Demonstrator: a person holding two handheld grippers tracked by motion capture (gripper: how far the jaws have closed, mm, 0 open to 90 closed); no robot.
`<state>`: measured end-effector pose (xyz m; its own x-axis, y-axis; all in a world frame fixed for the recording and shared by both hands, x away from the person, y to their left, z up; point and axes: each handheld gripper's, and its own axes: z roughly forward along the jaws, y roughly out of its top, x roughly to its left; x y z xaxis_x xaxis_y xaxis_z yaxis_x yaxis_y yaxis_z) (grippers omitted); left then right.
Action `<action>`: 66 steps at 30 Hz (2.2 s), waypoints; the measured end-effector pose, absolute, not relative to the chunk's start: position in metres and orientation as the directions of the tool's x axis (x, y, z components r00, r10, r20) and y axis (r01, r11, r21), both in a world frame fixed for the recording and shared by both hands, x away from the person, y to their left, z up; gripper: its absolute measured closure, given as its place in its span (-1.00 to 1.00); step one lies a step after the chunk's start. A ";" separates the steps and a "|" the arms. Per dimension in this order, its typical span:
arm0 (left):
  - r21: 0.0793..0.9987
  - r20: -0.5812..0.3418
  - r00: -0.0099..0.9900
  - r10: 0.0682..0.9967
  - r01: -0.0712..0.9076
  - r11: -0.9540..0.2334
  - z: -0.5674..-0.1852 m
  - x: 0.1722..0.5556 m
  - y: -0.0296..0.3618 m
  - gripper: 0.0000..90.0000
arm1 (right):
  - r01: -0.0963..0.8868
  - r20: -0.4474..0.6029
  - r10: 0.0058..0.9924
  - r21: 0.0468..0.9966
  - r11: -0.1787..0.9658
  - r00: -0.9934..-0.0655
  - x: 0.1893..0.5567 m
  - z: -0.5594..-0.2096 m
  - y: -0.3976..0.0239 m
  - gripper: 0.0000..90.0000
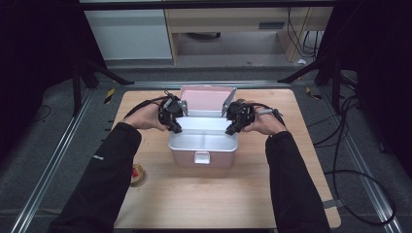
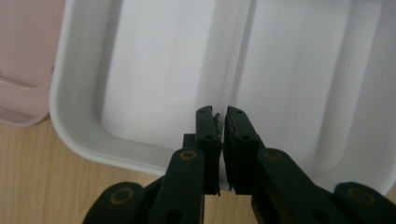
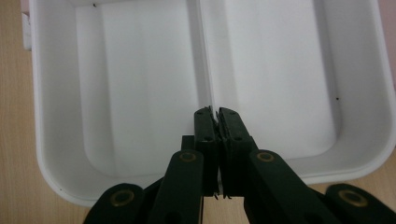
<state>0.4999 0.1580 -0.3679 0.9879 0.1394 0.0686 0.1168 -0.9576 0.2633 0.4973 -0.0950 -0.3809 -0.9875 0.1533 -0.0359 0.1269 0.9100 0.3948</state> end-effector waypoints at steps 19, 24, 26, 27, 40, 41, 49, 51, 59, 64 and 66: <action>0.301 0.130 0.988 0.088 0.045 -0.952 -0.316 0.455 0.164 0.92 | 0.078 -0.098 0.128 0.403 0.912 -0.987 0.461 -0.328 -0.094 0.94; 0.295 0.128 0.990 0.059 0.019 -0.955 -0.310 0.433 0.164 0.94 | 0.070 -0.087 0.114 0.405 0.912 -0.990 0.441 -0.320 -0.096 0.95; 0.290 0.125 0.991 0.047 0.009 -0.957 -0.309 0.422 0.163 0.94 | 0.058 -0.084 0.100 0.406 0.912 -0.991 0.428 -0.319 -0.096 0.96; 0.290 0.125 0.991 0.042 0.004 -0.957 -0.310 0.416 0.163 0.94 | 0.059 -0.080 0.099 0.404 0.913 -0.992 0.422 -0.320 -0.096 0.96; 0.296 0.075 0.997 0.013 -0.009 -0.955 -0.328 0.349 0.169 0.97 | 0.026 -0.023 0.039 0.410 0.912 -0.999 0.357 -0.344 -0.092 0.99; 0.287 0.065 0.998 0.010 -0.009 -0.958 -0.337 0.341 0.170 0.97 | 0.010 -0.036 0.027 0.400 0.917 -0.999 0.348 -0.350 -0.088 0.99; 0.264 0.009 1.000 0.016 0.013 -0.964 -0.371 0.317 0.170 0.98 | 0.017 0.003 0.017 0.380 0.925 -1.000 0.326 -0.375 -0.083 0.99; 0.259 0.004 1.000 0.017 0.015 -0.966 -0.376 0.316 0.170 0.98 | 0.015 0.010 0.013 0.379 0.925 -1.000 0.323 -0.380 -0.082 0.99; 0.262 -0.053 0.998 0.015 0.029 -0.965 -0.415 0.313 0.170 0.97 | 0.040 0.040 0.028 0.362 0.931 -0.999 0.310 -0.417 -0.079 0.99; 0.235 -0.065 0.998 0.015 0.030 -0.971 -0.440 0.322 0.164 0.96 | 0.061 0.055 0.044 0.361 0.931 -0.998 0.314 -0.442 -0.082 0.99; 0.225 -0.069 0.998 0.010 0.025 -0.974 -0.451 0.330 0.160 0.96 | 0.073 0.057 0.056 0.353 0.933 -0.997 0.318 -0.454 -0.083 0.98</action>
<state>0.3296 0.1602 -0.4507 0.9976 0.0101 -0.0687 0.0254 -0.9741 0.2249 0.3185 -0.0827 -0.4537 -0.9968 0.0561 0.0574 0.0728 0.9326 0.3534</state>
